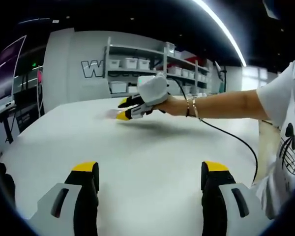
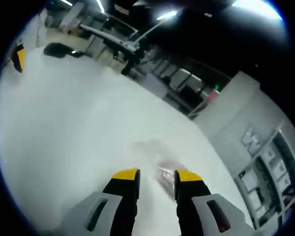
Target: Open the resealable bag by pulling the two sides of the seal apart until the entire bag opening is separated and visibly accessible.
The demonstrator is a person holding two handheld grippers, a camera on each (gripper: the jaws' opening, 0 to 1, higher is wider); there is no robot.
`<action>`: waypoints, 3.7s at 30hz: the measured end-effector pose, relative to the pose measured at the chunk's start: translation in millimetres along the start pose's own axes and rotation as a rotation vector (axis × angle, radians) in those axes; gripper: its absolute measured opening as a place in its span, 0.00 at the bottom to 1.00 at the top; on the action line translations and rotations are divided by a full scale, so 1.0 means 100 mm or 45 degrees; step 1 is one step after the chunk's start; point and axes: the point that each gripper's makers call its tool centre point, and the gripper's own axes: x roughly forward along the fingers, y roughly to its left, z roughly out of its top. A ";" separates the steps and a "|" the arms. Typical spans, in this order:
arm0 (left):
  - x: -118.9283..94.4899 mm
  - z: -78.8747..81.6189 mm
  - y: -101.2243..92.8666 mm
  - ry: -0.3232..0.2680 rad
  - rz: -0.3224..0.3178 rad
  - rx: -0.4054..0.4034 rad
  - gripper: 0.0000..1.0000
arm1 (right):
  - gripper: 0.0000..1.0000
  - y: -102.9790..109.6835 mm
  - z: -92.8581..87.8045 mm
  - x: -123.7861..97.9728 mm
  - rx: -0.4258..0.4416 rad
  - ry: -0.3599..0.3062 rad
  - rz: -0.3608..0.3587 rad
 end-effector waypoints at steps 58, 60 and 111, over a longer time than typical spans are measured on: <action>-0.04 0.00 0.18 -0.027 0.045 -0.045 0.84 | 0.15 0.02 0.10 0.45 -0.296 0.049 -0.067; -0.05 0.01 0.19 -0.029 0.048 -0.045 0.84 | 0.12 0.05 0.10 0.46 -0.294 0.045 -0.059; -0.13 0.05 0.10 -0.042 0.050 -0.022 0.84 | 0.00 -0.45 0.14 0.07 0.213 -0.049 -0.205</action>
